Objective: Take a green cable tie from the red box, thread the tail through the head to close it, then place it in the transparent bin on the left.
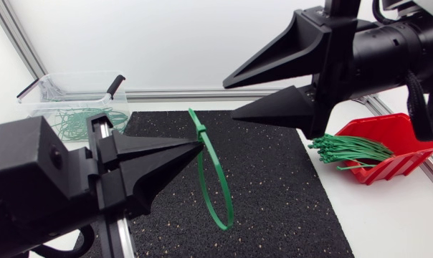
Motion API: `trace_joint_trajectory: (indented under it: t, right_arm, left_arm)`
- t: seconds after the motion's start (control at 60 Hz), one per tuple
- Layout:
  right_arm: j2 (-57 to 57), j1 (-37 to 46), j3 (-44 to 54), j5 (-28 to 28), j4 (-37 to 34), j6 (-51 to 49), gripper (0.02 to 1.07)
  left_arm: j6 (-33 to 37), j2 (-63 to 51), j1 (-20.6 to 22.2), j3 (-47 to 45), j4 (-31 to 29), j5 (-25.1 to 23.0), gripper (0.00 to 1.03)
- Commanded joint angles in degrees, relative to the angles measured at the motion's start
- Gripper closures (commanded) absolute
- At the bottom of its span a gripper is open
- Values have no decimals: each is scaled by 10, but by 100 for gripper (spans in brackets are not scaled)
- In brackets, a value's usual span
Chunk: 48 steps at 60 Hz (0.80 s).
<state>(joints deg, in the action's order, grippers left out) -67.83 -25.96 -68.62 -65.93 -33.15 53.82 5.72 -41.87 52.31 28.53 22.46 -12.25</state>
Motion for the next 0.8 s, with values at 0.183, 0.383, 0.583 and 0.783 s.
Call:
trace_joint_trajectory:
  t: [0.183,0.383,0.583,0.783]
  right_arm:
    - [-54,6,-38,-53,-31,-158,53]
    - [-71,-9,-37,-68,-54,-237,72]
    - [-100,-38,-46,-65,-131,-356,57]
    - [-119,-52,-64,-61,-201,-425,50]
  left_arm:
    - [76,-30,6,-14,-1,-30,100]
    - [90,-34,-5,-13,6,-48,100]
    - [100,-36,-18,-11,7,-61,100]
    - [101,-39,-28,-11,6,-73,100]
